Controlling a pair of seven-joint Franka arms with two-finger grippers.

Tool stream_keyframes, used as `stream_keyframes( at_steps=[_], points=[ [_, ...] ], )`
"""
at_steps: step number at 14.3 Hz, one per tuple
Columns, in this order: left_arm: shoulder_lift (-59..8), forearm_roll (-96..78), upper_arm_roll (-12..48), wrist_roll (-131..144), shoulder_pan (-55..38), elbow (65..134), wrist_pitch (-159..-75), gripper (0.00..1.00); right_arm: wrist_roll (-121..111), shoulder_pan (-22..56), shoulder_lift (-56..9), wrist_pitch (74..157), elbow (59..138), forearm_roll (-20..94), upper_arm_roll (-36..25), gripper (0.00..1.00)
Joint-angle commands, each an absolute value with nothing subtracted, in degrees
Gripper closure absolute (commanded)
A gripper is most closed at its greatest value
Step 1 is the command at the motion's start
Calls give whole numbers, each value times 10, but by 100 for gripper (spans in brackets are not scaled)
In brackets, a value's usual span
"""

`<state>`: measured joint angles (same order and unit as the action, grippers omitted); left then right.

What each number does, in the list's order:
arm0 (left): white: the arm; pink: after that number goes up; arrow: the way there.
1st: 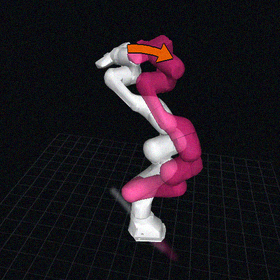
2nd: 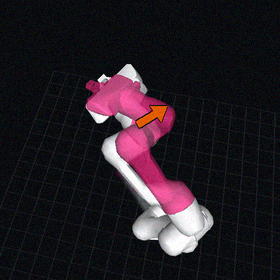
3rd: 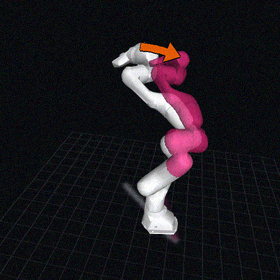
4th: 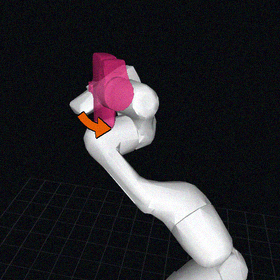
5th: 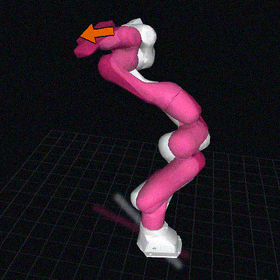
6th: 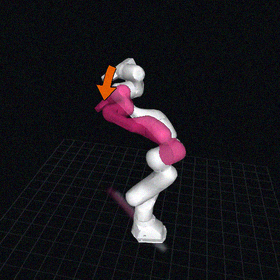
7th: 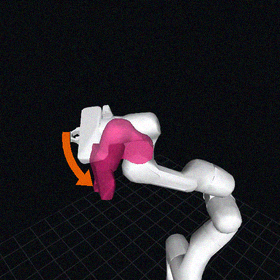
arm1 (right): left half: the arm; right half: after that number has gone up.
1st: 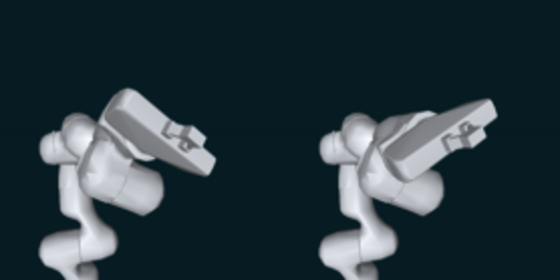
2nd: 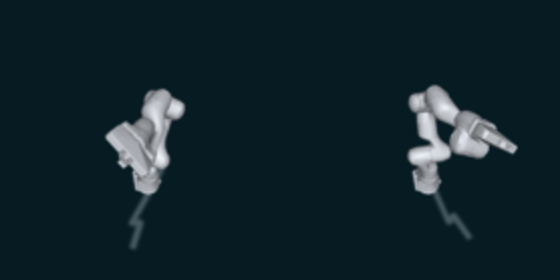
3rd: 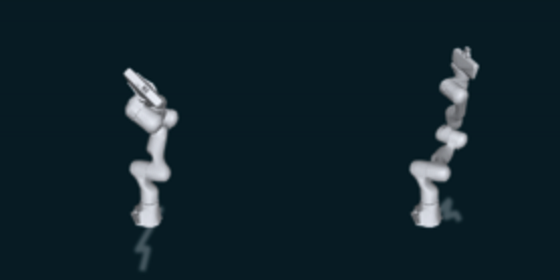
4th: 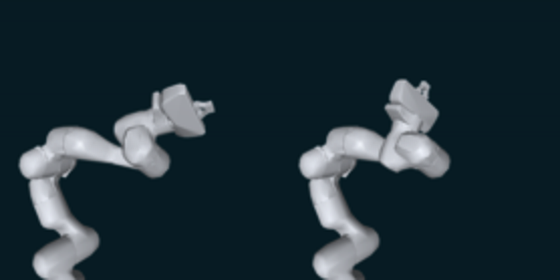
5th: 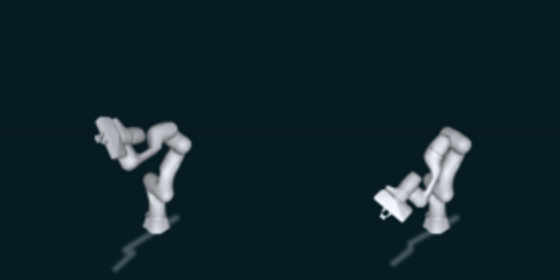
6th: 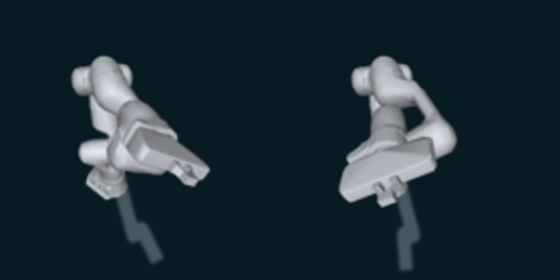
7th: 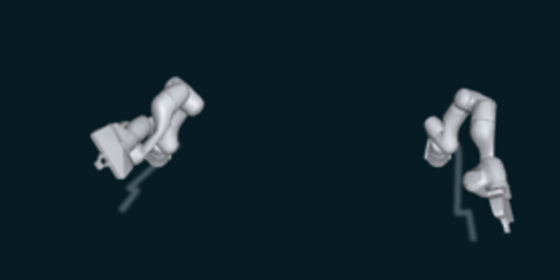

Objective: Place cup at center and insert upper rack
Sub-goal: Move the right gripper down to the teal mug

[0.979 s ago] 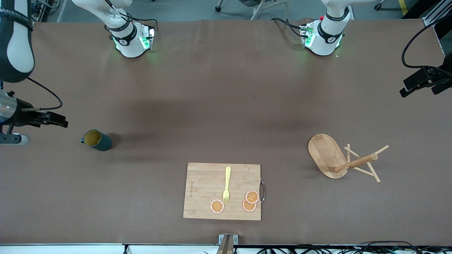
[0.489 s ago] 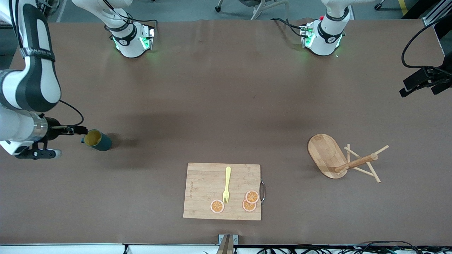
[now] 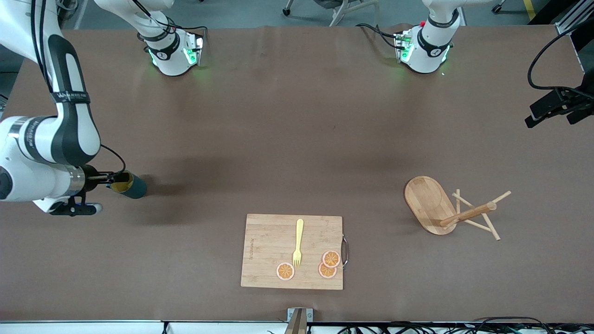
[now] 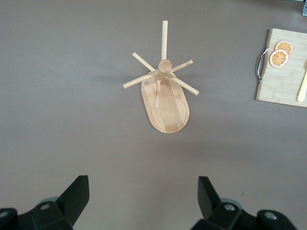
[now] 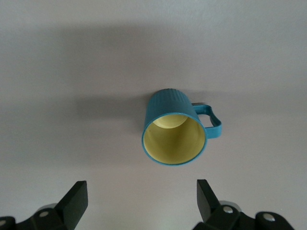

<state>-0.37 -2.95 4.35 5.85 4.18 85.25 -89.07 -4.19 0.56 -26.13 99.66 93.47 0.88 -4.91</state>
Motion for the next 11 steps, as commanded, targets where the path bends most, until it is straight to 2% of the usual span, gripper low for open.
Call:
stream_keyframes(
  at_steps=[1,11],
  points=[
    [-1,-20,45,61,40,850,-890,0,-49,12,-256,1031,975,11,-48,0],
    [-1,-20,45,62,40,850,-890,0,-43,18,-256,1059,1009,11,-47,0]
  ],
)
